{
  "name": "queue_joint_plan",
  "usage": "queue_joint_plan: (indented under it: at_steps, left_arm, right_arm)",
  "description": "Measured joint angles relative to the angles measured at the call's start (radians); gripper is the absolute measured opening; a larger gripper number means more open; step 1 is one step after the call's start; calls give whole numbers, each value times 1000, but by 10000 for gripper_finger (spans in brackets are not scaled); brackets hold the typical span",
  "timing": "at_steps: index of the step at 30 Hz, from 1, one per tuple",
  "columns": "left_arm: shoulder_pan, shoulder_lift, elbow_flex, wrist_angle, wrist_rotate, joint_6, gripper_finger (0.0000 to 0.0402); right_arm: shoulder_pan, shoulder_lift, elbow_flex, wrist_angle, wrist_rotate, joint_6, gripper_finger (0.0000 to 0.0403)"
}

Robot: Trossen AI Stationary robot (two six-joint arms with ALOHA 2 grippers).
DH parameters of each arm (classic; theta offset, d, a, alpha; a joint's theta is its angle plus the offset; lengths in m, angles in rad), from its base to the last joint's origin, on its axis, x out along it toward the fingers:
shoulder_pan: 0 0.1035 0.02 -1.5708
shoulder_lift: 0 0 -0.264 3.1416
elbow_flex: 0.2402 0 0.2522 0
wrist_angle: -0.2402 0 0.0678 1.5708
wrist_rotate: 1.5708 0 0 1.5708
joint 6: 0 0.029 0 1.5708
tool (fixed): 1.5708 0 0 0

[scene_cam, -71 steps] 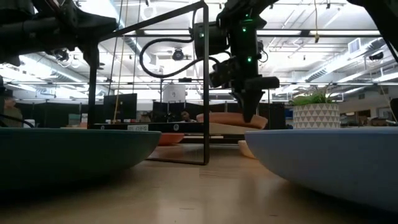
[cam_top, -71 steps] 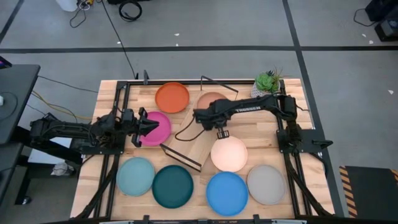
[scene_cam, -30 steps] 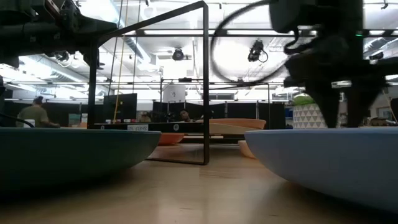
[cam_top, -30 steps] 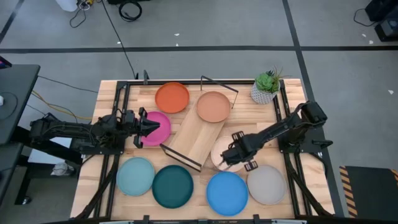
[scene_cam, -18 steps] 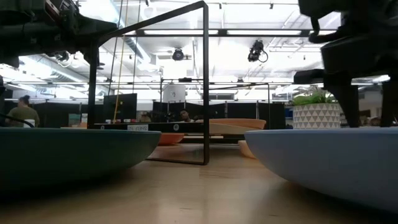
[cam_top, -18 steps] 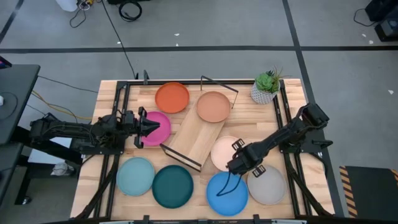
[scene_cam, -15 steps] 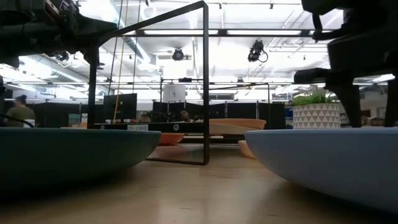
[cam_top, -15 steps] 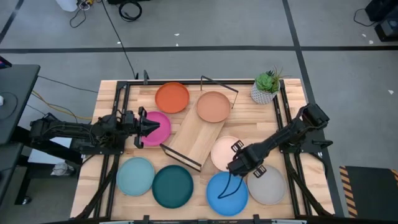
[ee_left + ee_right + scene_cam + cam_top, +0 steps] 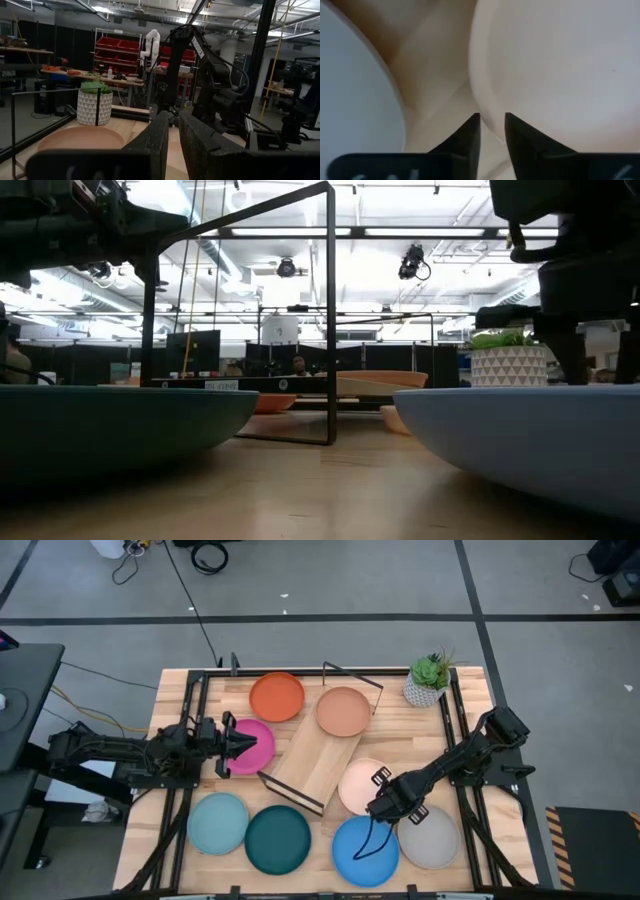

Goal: Place and stack plates onto a shelf
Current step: Stack the white plate on top of the brown plate on the shelf

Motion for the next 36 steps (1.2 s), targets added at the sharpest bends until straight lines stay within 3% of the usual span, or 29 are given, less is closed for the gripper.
queue_joint_plan:
  at_steps: [9, 20, 30, 36]
  left_arm:
    - [0, 0, 0, -1, 0, -30, 50]
    - [0, 0, 0, -1, 0, -63, 50]
    - [0, 0, 0, -1, 0, -79, 50]
    - [0, 0, 0, -1, 0, -78, 50]
  right_arm:
    - [-17, 0, 0, -5, -93, 88, 9]
    - [-49, -18, 26, -170, -122, 141, 5]
    - [-90, -18, 283, -508, -62, 134, 5]
    - [-181, -19, 391, -481, 18, 10, 5]
